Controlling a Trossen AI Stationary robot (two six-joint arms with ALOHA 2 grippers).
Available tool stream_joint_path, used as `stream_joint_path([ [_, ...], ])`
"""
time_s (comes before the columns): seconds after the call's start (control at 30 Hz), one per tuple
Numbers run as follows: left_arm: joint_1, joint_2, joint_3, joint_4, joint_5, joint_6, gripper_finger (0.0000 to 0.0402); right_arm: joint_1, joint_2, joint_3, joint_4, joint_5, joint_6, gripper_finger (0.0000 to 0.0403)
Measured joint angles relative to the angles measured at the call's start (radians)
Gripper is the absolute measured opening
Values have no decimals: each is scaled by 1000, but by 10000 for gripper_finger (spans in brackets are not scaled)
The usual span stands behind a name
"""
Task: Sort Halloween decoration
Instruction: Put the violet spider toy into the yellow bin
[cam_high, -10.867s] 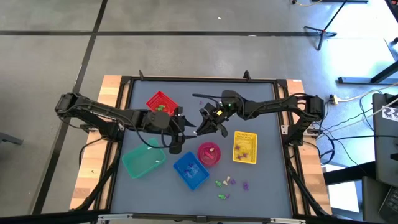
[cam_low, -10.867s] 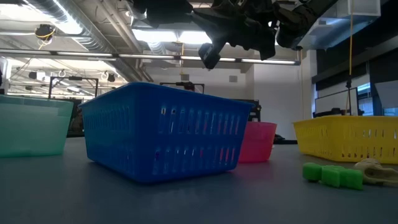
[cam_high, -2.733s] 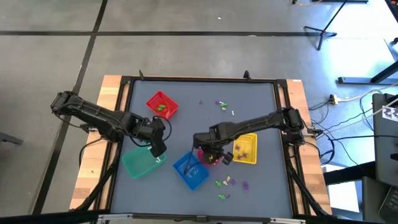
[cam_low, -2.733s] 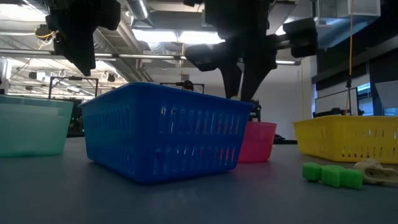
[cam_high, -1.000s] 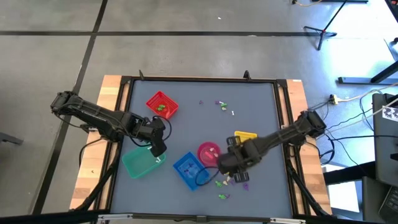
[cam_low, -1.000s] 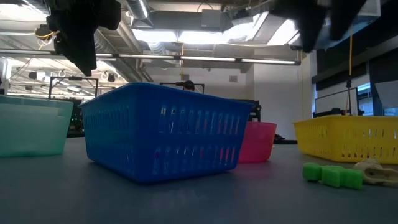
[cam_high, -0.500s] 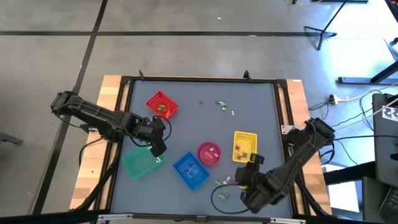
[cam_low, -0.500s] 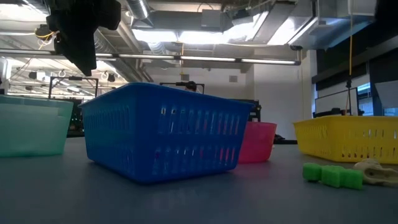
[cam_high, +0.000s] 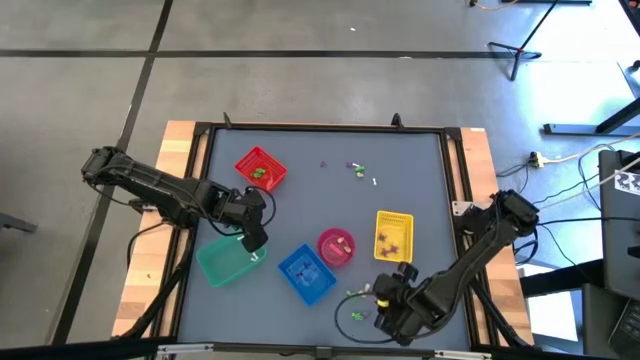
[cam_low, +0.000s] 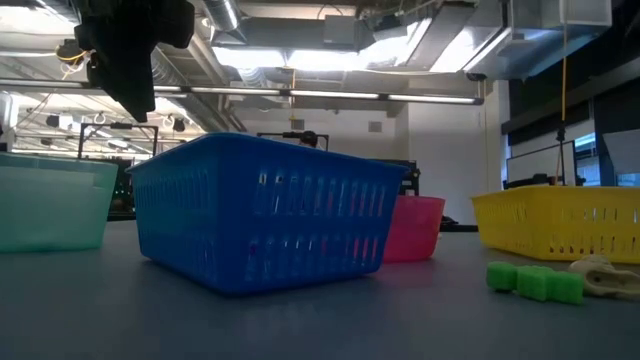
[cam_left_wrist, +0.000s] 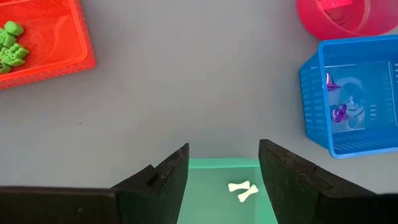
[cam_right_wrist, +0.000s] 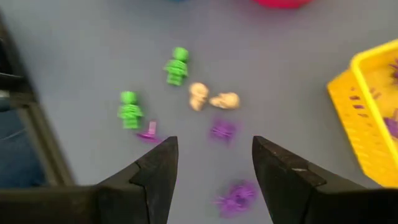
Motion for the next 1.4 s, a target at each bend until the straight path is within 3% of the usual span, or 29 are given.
stream_joint_path([
  [0.27, 0, 0, 0, 0, 0, 0, 178, -3, 0, -95, 70, 19, -4, 205],
  [0.57, 0, 0, 0, 0, 0, 1, 178, -1, 27, -178, 323, 22, -9, 205],
  [1.4, 0, 0, 0, 5, 0, 1, 178, -1, 83, -179, 250, 62, -32, 204],
])
